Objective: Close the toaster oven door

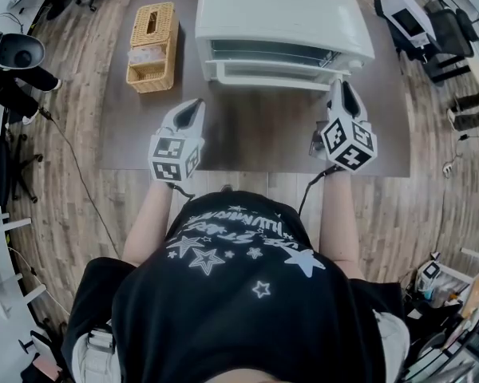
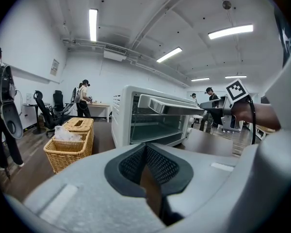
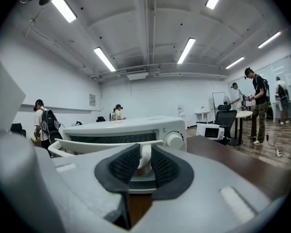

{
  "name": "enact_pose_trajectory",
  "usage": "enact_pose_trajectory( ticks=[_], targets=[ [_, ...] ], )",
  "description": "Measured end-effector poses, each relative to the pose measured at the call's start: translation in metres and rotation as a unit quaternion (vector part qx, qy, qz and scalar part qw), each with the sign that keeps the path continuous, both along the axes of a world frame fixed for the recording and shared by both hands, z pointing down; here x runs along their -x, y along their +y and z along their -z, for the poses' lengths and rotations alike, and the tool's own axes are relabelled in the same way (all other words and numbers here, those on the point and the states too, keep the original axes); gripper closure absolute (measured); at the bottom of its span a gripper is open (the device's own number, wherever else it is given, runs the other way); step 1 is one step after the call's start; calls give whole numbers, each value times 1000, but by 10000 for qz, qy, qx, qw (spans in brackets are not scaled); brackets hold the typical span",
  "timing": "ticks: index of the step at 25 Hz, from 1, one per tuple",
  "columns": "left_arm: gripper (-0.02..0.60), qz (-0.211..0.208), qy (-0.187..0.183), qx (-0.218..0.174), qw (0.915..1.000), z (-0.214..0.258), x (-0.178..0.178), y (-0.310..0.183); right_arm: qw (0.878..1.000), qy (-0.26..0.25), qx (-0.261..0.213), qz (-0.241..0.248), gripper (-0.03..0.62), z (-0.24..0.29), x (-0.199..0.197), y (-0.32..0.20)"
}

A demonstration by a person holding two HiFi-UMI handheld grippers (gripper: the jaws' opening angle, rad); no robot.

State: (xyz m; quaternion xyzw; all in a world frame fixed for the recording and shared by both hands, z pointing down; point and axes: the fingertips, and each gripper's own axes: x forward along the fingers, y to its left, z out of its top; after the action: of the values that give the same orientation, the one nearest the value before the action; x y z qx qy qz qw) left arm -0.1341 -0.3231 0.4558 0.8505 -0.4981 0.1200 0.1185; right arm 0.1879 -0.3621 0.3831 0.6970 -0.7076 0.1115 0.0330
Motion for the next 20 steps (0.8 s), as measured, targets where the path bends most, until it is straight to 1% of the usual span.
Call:
enact_pose_trajectory(
  ticks=[9,20],
  targets=[
    [571,31,58,-10,10000,1,4,-12,9999,-32,-83,-46,516,9,1,-21],
    [571,84,43,-8,10000,1,10,-16,9998,-19,-192,-52,516,15,0,-40]
  ],
)
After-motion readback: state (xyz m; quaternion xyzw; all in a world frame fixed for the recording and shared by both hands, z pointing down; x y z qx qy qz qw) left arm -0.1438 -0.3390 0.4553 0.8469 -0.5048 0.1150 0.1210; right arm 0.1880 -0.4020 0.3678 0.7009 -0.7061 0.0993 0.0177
